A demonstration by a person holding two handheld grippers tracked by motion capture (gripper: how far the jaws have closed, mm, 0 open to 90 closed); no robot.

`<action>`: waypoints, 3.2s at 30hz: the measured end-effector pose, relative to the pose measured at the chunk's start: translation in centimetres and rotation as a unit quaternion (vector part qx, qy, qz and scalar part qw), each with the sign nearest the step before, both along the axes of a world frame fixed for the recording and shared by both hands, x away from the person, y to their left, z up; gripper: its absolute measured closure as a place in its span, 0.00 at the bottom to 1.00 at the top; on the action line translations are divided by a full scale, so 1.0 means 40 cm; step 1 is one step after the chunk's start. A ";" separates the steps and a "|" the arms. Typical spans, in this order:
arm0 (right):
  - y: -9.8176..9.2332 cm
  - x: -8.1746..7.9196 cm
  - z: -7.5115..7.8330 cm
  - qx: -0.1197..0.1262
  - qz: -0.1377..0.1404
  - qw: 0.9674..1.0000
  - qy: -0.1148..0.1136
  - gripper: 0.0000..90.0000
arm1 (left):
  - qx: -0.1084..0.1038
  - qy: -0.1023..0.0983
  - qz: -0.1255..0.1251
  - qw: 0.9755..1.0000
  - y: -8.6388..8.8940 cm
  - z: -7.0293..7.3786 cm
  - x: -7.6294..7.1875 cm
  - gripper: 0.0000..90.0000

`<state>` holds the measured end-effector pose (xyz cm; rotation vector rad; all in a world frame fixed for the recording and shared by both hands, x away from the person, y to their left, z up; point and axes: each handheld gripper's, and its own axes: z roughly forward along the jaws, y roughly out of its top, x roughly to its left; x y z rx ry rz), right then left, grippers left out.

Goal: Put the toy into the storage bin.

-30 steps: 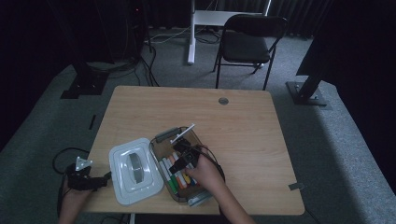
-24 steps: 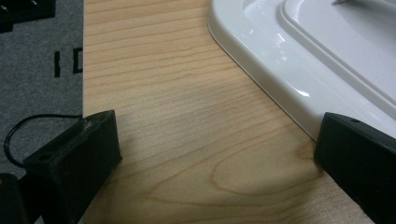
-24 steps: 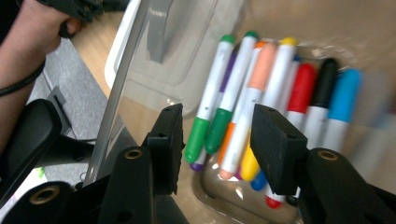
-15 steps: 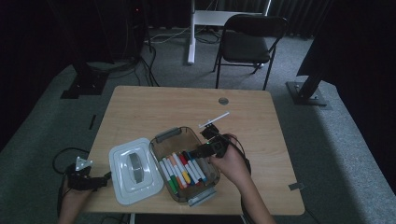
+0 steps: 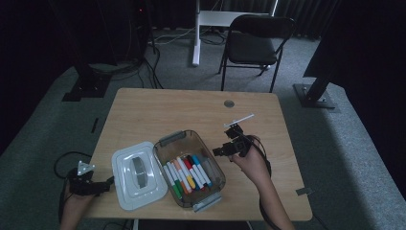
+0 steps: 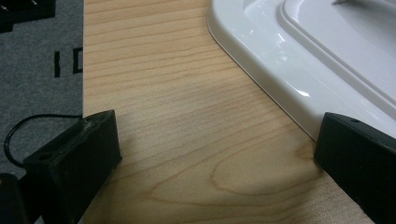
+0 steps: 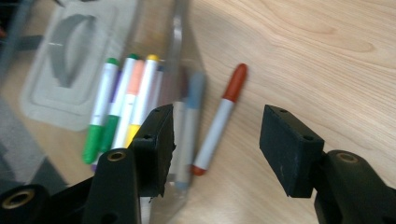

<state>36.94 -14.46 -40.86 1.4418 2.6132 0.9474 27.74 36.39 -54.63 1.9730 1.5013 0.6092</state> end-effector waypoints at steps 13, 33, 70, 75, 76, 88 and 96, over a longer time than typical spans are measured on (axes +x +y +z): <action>-0.010 0.046 -0.128 -0.002 -0.021 1.000 0.016 0.49 | 0.000 0.000 0.000 1.000 0.000 0.000 0.000 0.01; 0.074 0.076 -0.248 -0.027 -0.010 0.998 0.060 0.51 | 0.000 0.000 0.000 1.000 0.000 0.000 0.000 0.01; -0.054 0.072 -0.254 -0.119 -0.111 0.986 0.039 0.85 | 0.000 0.000 0.000 1.000 0.000 0.000 0.000 0.01; -0.068 0.070 -0.232 -0.093 -0.122 0.987 0.049 0.85 | 0.000 0.000 0.000 1.000 0.000 0.000 0.000 0.01; -0.071 0.068 -0.221 -0.087 -0.123 0.988 0.048 0.85 | 0.000 0.000 0.000 1.000 0.000 0.000 0.000 0.01; -0.062 0.032 -0.045 -0.024 -0.112 0.993 0.017 0.85 | 0.000 0.000 0.000 1.000 0.000 0.000 0.000 0.01; -0.029 0.010 0.051 0.001 -0.092 0.996 -0.014 0.85 | 0.000 0.000 0.000 1.000 0.000 0.000 0.000 0.01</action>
